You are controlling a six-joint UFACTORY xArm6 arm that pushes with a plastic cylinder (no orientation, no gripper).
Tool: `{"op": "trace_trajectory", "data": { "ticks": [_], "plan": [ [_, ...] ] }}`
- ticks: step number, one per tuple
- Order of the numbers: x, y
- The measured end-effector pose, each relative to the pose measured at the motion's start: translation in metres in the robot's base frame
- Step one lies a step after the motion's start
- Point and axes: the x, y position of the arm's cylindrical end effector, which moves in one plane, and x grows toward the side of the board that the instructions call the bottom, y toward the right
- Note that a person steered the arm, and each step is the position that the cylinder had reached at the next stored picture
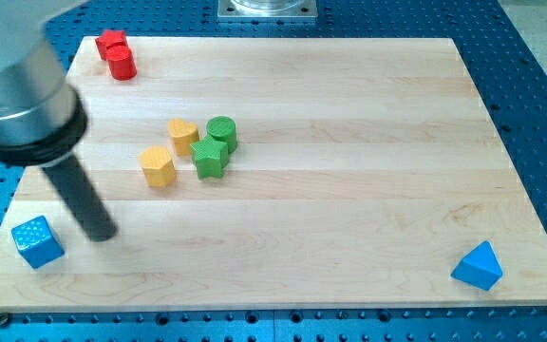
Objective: Push the blue triangle into the blue cube
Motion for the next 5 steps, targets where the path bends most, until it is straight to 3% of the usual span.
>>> {"op": "trace_trajectory", "data": {
  "ticks": [3, 5],
  "plan": [
    [-0.004, 0.245],
    [-0.004, 0.350]
  ]
}}
